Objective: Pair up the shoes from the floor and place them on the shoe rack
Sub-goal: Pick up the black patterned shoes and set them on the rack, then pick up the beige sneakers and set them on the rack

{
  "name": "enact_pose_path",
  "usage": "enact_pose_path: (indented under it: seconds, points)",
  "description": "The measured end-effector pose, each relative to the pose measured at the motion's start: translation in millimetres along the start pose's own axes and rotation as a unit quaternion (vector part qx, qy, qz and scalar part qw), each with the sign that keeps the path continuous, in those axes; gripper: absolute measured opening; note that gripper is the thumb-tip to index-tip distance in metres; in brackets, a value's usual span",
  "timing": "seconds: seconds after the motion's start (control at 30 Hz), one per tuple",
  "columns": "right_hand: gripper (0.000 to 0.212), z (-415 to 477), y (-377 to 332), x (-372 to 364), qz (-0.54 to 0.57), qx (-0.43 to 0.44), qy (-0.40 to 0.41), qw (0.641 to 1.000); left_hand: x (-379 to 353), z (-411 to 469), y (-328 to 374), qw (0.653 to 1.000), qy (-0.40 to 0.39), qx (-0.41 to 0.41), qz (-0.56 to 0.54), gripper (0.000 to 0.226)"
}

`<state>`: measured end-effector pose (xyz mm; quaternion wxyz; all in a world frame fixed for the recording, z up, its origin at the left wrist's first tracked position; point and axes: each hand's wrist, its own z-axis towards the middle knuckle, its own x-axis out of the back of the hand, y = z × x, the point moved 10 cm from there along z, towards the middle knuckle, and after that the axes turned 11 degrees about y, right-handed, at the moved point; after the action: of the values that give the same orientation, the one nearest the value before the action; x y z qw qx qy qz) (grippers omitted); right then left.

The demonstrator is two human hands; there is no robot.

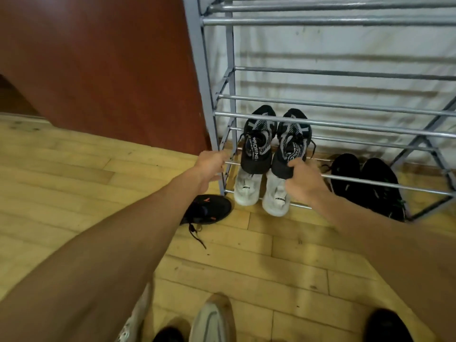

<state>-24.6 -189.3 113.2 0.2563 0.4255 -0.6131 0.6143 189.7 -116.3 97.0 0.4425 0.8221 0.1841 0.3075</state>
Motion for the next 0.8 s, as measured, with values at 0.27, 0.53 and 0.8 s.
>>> enact_pose_path:
  seconds: [0.27,0.53,0.8]
  points:
    - [0.056,-108,-25,-64,-0.088,0.005,-0.115,0.989,67,-65,-78,0.992,-0.01,-0.002,0.125,0.034]
    - [0.048,-201,-18,-144,-0.062,0.067,-0.26,0.961,59,-134,-272,0.951,-0.105,0.124,0.262,0.04]
    - [0.048,-215,27,-157,-0.072,0.056,-0.286,0.954,47,-138,-338,0.93,-0.061,0.135,0.336,0.039]
